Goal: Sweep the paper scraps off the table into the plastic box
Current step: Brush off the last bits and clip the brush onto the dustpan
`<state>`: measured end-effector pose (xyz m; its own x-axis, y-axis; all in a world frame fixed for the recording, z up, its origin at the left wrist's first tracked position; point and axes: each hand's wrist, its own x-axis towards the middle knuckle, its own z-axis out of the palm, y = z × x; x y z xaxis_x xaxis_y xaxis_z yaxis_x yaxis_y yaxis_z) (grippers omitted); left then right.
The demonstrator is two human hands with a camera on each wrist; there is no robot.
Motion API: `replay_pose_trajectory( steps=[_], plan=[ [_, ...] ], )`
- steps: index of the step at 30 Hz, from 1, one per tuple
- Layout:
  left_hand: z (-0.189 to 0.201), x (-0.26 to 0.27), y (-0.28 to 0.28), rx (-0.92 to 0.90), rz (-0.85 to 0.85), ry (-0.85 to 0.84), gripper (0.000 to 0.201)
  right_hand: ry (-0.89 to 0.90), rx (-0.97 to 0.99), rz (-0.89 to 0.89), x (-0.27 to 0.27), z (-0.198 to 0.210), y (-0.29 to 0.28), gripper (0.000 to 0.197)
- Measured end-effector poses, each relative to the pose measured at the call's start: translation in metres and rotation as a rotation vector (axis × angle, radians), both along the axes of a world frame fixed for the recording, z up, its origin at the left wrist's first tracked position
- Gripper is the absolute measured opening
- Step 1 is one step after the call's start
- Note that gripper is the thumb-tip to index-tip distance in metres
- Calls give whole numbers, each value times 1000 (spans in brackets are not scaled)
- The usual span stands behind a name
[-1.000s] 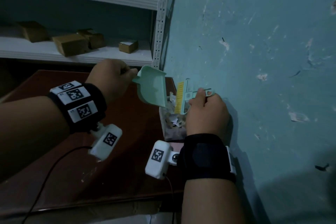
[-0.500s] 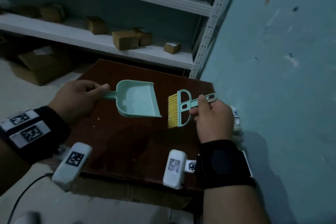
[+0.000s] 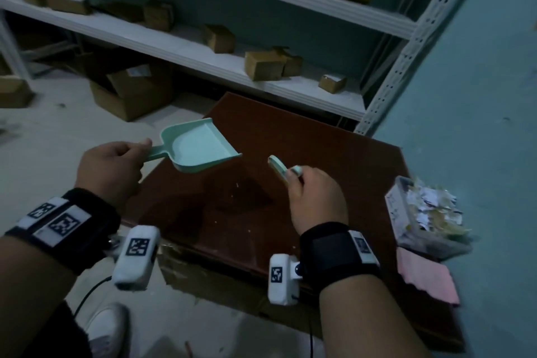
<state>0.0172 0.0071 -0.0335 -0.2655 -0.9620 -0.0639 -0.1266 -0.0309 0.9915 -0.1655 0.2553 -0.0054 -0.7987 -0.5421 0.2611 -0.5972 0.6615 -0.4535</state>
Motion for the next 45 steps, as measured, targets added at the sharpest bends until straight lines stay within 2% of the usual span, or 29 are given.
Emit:
replay_pose_trajectory(
  steps=[1,3,8,13,16,18,20,22,24,26,27,29,33,36,38,41,45],
  plan=[
    [-2,1,-4,-6,6,-3,39,150,70,65,5,-1,-10,26],
    [-4,2,-11,-11,10,2,41,240,181,145,13,-4,-26,27],
    [-10,4,-25,45,-6,36,39,167,417,223,20,-12,-51,28],
    [-16,3,-34,46,-59,22,36,104,459,429,34,4,-43,32],
    [-18,2,-37,51,-64,7,40,117,437,467,45,16,-32,35],
    [-16,1,-38,58,-66,11,39,123,372,422,47,18,-23,36],
    [-15,0,-41,71,-64,26,41,61,198,298,44,16,-17,38],
    [-15,-2,-41,89,-50,44,41,-147,-53,140,44,13,-16,40],
    [-15,-4,-40,95,-28,33,41,-395,-206,40,52,8,-24,41],
    [-15,-6,-37,91,-23,14,41,-562,-230,-5,62,-2,-34,43],
    [-14,-6,-35,82,-27,7,38,-582,-205,-18,65,-8,-37,45],
    [-13,-6,-32,62,-31,-11,31,-542,-144,-53,62,-17,-39,49],
    [-11,-5,-28,58,-56,-27,32,-473,-53,-214,25,-12,-19,47],
    [-10,-5,-22,54,-115,-66,41,-317,1,-298,-4,-7,7,49],
    [-7,-5,-16,38,-136,-109,37,-249,-22,-326,-16,-4,23,50],
    [-6,-7,-12,23,-144,-139,37,-264,-164,-316,-18,-1,34,51],
    [-7,-9,-8,25,-158,-127,40,-414,-279,-207,7,1,19,48]
  ],
)
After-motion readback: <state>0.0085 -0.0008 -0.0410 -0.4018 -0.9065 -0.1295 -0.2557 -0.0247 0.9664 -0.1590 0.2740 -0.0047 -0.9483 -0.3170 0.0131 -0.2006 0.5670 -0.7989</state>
